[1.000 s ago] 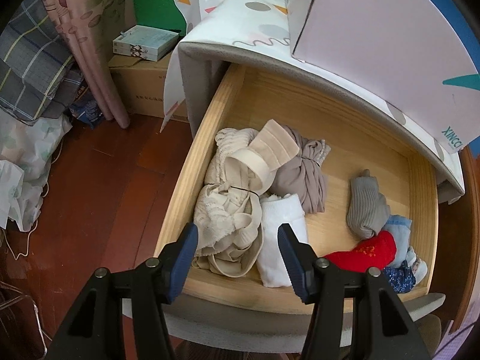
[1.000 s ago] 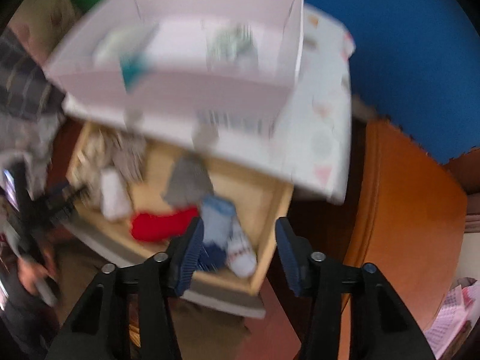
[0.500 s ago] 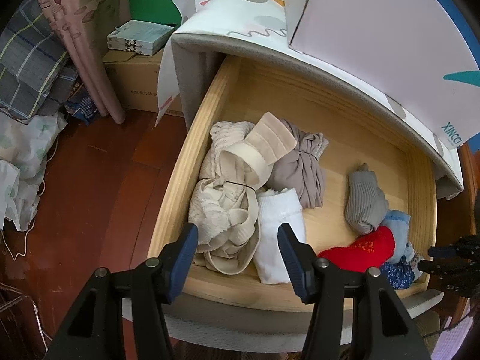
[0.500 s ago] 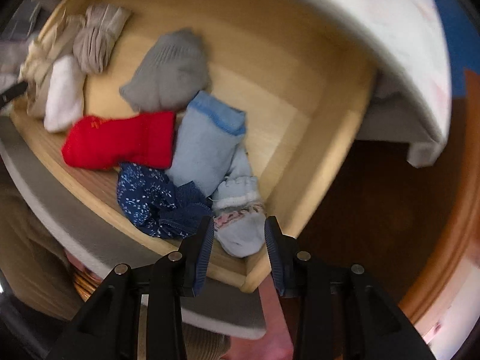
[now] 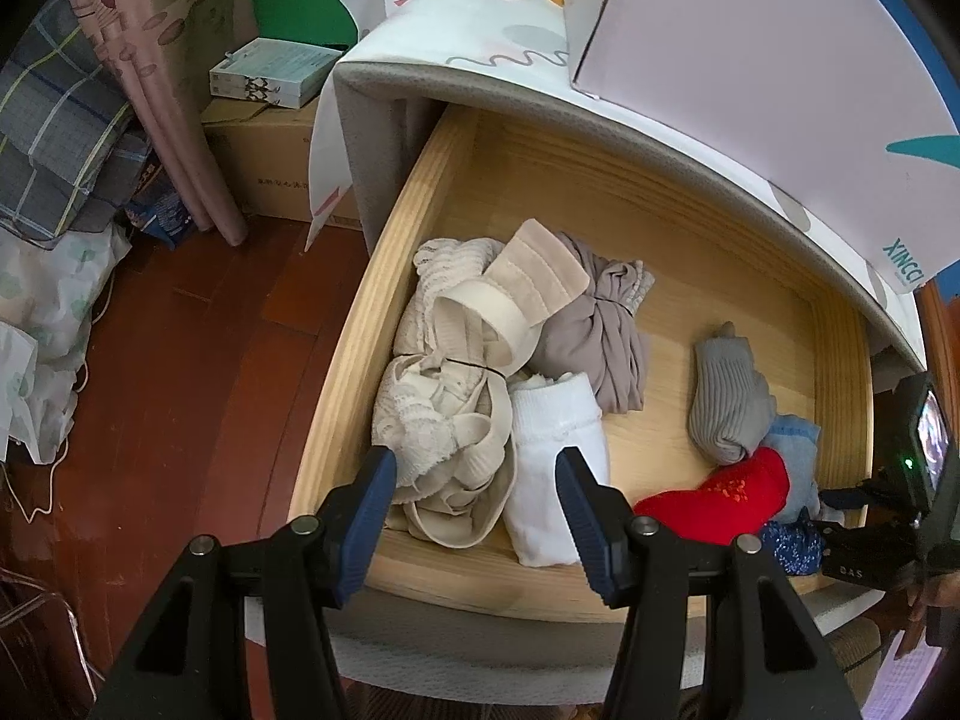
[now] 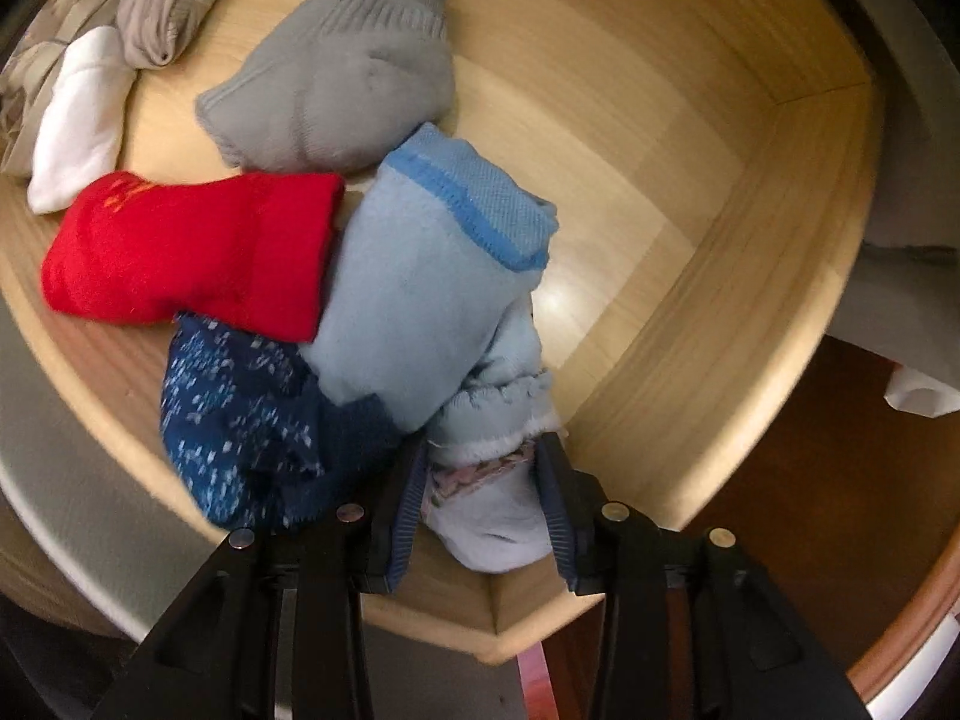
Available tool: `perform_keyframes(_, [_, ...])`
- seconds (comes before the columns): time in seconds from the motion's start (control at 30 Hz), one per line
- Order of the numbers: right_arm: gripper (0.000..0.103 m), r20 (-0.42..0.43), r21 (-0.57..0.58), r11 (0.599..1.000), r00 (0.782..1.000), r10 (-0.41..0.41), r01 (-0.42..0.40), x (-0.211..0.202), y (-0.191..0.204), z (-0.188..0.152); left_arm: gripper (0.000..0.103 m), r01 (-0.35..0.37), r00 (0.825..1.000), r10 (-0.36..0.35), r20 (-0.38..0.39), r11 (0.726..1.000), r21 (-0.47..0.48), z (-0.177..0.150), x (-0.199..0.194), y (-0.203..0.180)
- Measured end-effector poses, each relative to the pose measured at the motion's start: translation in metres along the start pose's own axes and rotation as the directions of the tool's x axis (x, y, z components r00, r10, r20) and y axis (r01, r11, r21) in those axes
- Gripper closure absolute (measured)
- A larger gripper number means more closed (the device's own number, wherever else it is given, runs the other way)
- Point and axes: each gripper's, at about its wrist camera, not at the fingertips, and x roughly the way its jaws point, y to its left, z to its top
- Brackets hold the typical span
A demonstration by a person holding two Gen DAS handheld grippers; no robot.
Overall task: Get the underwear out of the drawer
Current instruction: 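Reach the right gripper back into the drawer toward the light blue sock, then close the right gripper on the light blue pink-patterned sock and lift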
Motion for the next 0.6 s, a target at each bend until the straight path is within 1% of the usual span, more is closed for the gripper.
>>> perform_keyframes(0.23, [0.064, 0.005, 0.015, 1.000, 1.000, -0.027, 0.026, 0.004, 0.002, 0.003, 0.046, -0.004, 1.000, 0.004, 0.005, 1.000, 0.011, -0.001, -0.001, -0.003])
perform_keyframes(0.37, [0.065, 0.020, 0.029, 0.998, 0.998, -0.056, 0.056, 0.005, 0.018, 0.006, 0.046, -0.006, 1.000, 0.006, 0.006, 1.000, 0.012, -0.001, -0.002, -0.003])
perform_keyframes(0.47, [0.069, 0.042, 0.083, 0.993, 0.995, -0.088, 0.084, 0.004, 0.018, 0.006, 0.046, -0.004, 1.000, 0.004, 0.008, 1.000, 0.010, -0.002, -0.003, -0.003])
perform_keyframes(0.6, [0.073, 0.072, 0.203, 0.977, 0.994, -0.079, 0.063, -0.002, 0.008, 0.008, 0.046, -0.006, 1.000, 0.006, 0.010, 1.000, 0.017, -0.003, -0.004, -0.003])
